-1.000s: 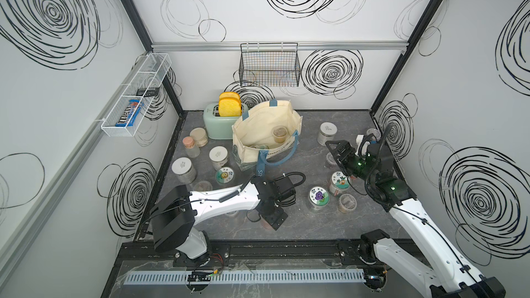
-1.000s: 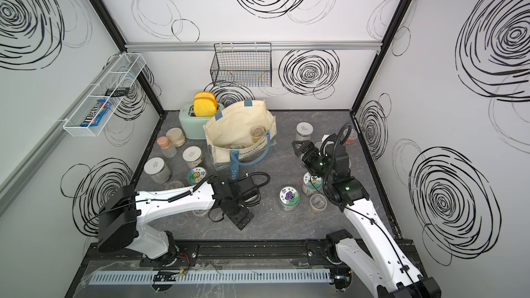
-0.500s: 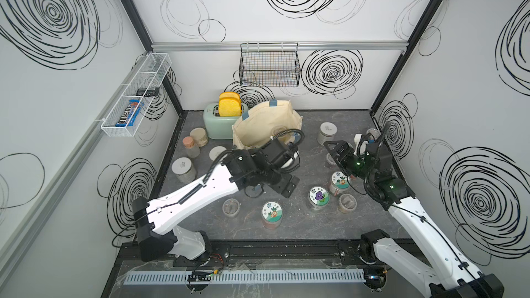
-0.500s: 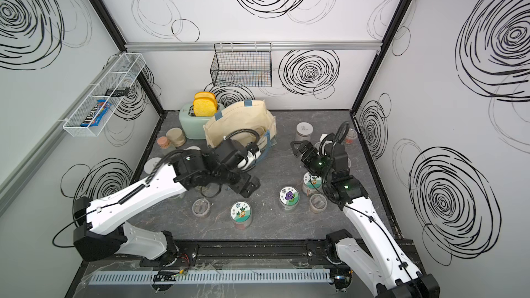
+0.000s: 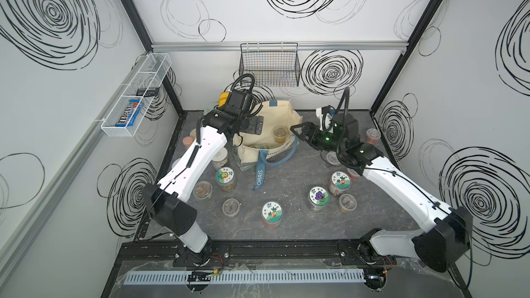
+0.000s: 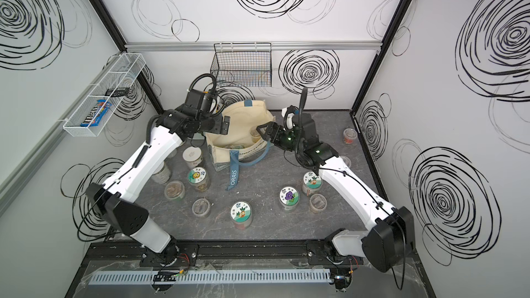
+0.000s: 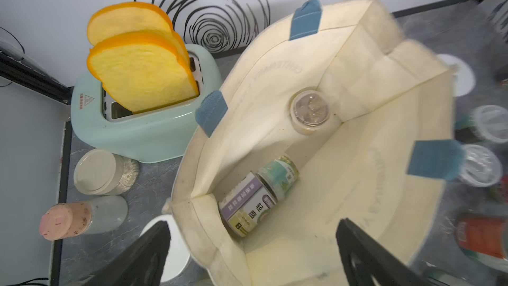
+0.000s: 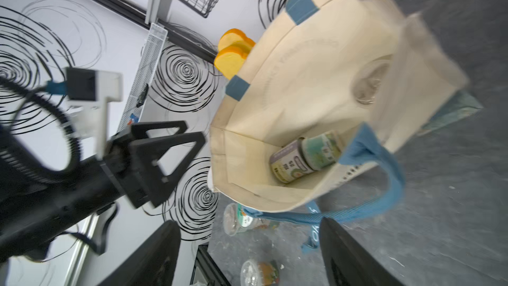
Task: Take out the seed jars from the canvas bag
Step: Adjust the canvas bag at the center of the board.
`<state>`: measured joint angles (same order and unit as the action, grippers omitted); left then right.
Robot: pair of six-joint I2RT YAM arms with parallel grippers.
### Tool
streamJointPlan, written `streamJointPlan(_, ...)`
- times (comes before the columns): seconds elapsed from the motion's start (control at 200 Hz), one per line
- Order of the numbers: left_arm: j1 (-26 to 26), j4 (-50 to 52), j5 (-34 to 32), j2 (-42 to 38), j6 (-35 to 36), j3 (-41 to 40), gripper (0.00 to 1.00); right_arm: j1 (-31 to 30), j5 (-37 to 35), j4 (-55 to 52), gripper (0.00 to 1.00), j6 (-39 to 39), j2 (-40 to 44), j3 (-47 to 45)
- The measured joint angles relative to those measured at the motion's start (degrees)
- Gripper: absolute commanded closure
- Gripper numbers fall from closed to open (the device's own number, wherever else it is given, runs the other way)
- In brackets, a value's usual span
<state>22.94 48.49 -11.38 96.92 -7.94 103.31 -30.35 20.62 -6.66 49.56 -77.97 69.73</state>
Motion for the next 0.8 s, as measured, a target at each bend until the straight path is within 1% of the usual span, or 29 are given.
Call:
streamJointPlan(0.06,-1.6,-0.8,0.1,3.2,0.9,1.0,0.03,-1.2,0.6,0.0,0.25,-0.9,-4.0,3.3)
streamJointPlan(0.215,-5.3,-0.6,0.2,10.2,2.8,6.3,0.04,-3.0,1.8,-0.5,0.27,-3.0,-14.5,11.4)
streamJointPlan(0.31,-6.4,-0.7,0.2,12.2,3.5,9.4,0.05,-3.5,2.2,-0.8,0.29,-3.8,-19.7,15.1)
streamJointPlan(0.405,-7.1,-1.1,1.3,12.7,4.0,11.0,0.08,-3.6,2.1,-2.1,0.29,-5.0,-22.9,17.0)
streamJointPlan(0.495,-7.1,-1.2,3.2,12.9,5.0,11.2,0.11,-3.6,2.0,-3.9,0.29,-6.0,-24.4,17.5)
streamJointPlan(0.56,-6.4,-1.7,3.4,13.3,6.1,11.0,0.15,-3.6,1.9,-5.5,0.29,-6.6,-24.8,17.5)
streamJointPlan(0.685,-2.8,-2.5,0.7,13.6,8.2,8.9,0.24,-3.6,1.6,-6.4,0.29,-7.6,-23.7,15.1)
streamJointPlan(0.8,0.0,-2.4,-1.2,14.4,9.2,8.9,0.25,-3.6,1.2,-6.7,0.28,-8.1,-20.7,10.0)
